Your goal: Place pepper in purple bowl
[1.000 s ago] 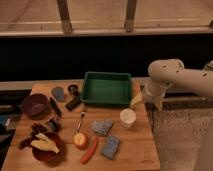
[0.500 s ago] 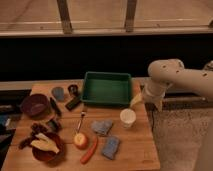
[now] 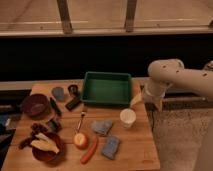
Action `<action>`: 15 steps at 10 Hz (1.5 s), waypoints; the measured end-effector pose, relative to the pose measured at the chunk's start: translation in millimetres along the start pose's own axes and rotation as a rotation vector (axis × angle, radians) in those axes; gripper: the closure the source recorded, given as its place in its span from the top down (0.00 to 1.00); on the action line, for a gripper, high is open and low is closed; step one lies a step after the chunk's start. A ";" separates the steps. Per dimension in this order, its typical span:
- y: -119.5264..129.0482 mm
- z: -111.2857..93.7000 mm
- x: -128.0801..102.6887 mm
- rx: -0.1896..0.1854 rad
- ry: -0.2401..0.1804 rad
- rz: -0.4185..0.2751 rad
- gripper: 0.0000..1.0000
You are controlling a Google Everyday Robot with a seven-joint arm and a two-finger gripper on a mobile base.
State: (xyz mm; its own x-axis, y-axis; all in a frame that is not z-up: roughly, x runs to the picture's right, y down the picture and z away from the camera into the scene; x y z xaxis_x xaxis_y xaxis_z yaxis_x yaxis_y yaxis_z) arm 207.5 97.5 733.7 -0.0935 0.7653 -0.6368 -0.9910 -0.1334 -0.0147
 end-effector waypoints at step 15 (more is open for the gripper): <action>159.9 18.9 65.3 -0.021 0.119 -0.353 0.80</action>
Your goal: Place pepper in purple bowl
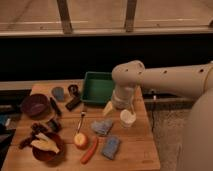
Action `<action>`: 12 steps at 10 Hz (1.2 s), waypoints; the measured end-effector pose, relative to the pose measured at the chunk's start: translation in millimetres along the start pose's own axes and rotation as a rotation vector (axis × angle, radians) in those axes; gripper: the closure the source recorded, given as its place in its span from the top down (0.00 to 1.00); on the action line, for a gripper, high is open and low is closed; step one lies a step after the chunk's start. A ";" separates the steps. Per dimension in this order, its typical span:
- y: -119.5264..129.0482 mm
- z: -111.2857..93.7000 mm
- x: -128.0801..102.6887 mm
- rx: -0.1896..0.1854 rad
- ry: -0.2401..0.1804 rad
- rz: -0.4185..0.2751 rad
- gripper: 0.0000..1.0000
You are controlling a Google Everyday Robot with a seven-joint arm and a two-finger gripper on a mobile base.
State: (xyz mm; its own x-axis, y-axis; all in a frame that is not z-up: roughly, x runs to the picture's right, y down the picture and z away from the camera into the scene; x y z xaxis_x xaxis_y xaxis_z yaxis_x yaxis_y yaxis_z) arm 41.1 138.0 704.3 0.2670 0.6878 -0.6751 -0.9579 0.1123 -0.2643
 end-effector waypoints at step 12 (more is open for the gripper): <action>110.4 32.3 38.8 -0.039 0.103 -0.273 0.80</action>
State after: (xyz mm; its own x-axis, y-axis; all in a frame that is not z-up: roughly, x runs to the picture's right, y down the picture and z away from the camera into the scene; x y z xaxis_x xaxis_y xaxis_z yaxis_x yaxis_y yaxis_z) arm -57.7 200.3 671.2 0.5255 0.5589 -0.6414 -0.8449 0.2544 -0.4705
